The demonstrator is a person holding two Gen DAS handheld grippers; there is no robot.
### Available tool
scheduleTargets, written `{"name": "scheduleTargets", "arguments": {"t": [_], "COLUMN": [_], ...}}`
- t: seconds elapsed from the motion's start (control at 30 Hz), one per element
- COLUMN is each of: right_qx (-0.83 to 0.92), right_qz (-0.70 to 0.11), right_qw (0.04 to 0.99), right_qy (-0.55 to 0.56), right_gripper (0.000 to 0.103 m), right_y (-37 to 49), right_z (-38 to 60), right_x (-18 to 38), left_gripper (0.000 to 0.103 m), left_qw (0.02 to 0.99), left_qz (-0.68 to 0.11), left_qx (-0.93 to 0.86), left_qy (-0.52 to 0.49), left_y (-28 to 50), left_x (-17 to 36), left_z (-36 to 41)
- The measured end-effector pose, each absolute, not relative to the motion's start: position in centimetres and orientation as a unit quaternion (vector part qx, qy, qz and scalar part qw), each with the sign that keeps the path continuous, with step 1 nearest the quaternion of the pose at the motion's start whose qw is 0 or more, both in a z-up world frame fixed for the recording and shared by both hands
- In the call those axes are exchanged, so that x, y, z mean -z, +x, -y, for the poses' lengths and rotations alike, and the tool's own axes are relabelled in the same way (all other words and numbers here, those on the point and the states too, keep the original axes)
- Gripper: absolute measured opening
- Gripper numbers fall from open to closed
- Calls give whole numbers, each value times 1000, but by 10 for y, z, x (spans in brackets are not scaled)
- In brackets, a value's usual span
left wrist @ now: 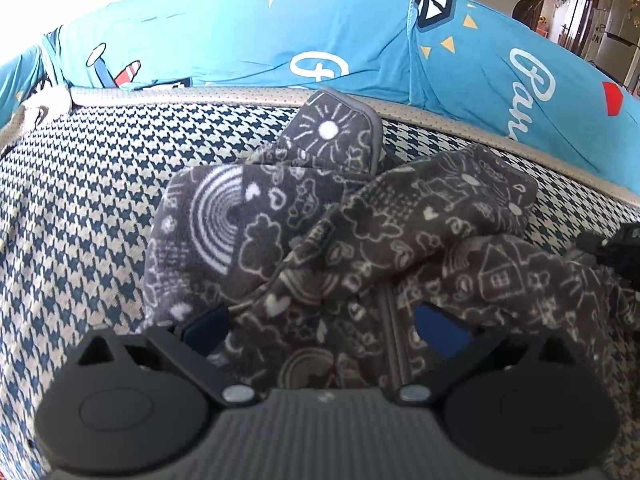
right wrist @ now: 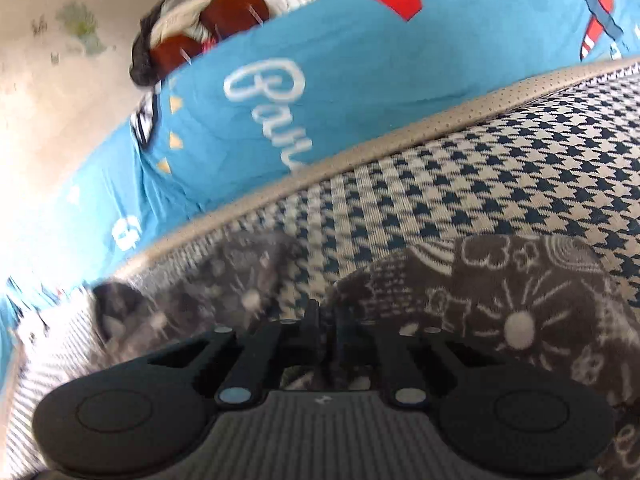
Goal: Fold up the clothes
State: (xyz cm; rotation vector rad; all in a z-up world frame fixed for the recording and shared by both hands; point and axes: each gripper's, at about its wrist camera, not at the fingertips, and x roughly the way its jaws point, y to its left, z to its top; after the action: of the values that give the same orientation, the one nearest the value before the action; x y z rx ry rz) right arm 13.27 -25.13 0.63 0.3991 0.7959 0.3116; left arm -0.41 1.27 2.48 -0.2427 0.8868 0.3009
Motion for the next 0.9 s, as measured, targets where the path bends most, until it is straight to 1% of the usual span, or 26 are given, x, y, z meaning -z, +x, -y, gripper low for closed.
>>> {"name": "scheduleTargets", "arguments": {"t": [0.1,0.13,0.17,0.3,0.43,0.47,0.6,0.63,0.67,0.7,0.73,0.87,0.9], "right_qx": [-154,-148,-136,-89,-82,-83,-112,-123,-134,-144,-153,-180,-186], "right_qz": [-348,-331,-312,-245,-280,-290,-334,-342,-351,-359,-366,-393,-401], "right_qw": [894,899,908,933,919,917,899,895,891,888,885,876,873], "right_qy": [237,244,246,250,264,261,261,260,255,250,244,216,208], "right_gripper": [8,5,4,4,4,7,10,16,27,35,44,53,53], "right_y": [134,134,133,134,145,147,148,147,147,146,146,139,138], "right_z": [266,272,277,302,319,320,319,317,312,307,301,277,271], "right_x": [-22,-28,-34,-56,-52,-49,-38,-37,-36,-35,-34,-28,-25], "left_gripper": [103,103,103,103,103,103,103,103,103,103,103,103,103], "left_qw": [885,886,886,885,885,885,884,885,885,886,886,885,885], "left_qz": [-422,-419,-417,-409,-408,-408,-410,-410,-409,-409,-408,-411,-412], "left_qx": [-147,-148,-148,-142,-137,-136,-135,-135,-136,-136,-137,-137,-137], "left_qy": [-128,-134,-141,-169,-177,-176,-176,-176,-174,-173,-171,-168,-170], "left_y": [0,1,3,8,14,16,17,17,17,17,17,16,16], "left_x": [-27,-29,-31,-36,-38,-37,-37,-37,-37,-37,-36,-34,-34], "left_z": [-12,-12,-11,-6,2,4,12,13,14,15,16,15,14]}}
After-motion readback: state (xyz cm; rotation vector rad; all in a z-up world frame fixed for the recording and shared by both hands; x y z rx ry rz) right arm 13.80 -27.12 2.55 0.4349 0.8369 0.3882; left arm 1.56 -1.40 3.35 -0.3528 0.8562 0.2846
